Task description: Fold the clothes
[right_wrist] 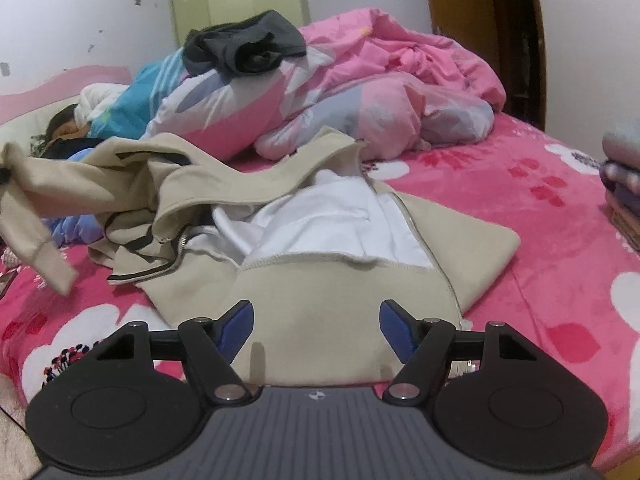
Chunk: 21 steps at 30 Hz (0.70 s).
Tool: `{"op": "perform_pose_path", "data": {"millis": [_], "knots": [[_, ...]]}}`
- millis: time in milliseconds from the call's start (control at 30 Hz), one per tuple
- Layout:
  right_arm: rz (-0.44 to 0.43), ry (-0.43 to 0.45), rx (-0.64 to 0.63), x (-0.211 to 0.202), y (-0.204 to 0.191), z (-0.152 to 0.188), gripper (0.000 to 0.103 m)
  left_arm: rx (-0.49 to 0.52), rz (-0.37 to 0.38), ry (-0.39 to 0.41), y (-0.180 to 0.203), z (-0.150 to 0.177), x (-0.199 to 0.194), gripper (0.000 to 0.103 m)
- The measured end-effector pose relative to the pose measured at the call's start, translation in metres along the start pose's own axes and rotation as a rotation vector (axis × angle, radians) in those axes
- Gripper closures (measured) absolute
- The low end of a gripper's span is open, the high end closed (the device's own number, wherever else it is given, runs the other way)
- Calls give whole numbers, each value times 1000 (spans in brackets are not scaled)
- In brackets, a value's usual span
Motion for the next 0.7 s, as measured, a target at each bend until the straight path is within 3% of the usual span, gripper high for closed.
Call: {"op": "perform_pose_path", "data": {"millis": [67, 100, 167, 233, 300, 400, 467, 533, 633, 700], "knots": [[8, -9, 9, 3, 2, 3, 31, 40, -38, -74, -10, 11, 28, 79], [13, -15, 10, 5, 2, 5, 31, 49, -54, -117, -12, 19, 38, 67], [28, -22, 10, 7, 3, 7, 31, 51, -75, -183, -15, 34, 49, 59], [42, -20, 6, 8, 5, 6, 31, 29, -71, -146, -15, 39, 37, 42], [51, -14, 2, 9, 6, 2, 31, 25, -87, -80, -17, 40, 20, 33], [52, 17, -2, 9, 9, -13, 31, 38, -129, 26, -20, 28, -11, 31], [31, 49, 10, 9, 9, -27, 31, 13, -102, 83, -16, 16, -25, 31], [-3, 69, 26, 14, 8, -42, 31, 22, -28, 128, 1, 5, -36, 31], [-32, 94, 43, 24, 6, -62, 32, 98, 90, 180, 42, -4, -45, 30], [-40, 100, 51, 34, 5, -71, 32, 123, 202, 155, 74, 1, -39, 30]]}}
Point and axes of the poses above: each gripper's, at about its wrist camera, not at the fingertips, and x roughly the way its jaws point, y to its right, z to its underside, the point moved 9 cm from there along x, roughly the way its jaws point, and after that the axes turned 8 degrees about x, right-handed, at the moved point
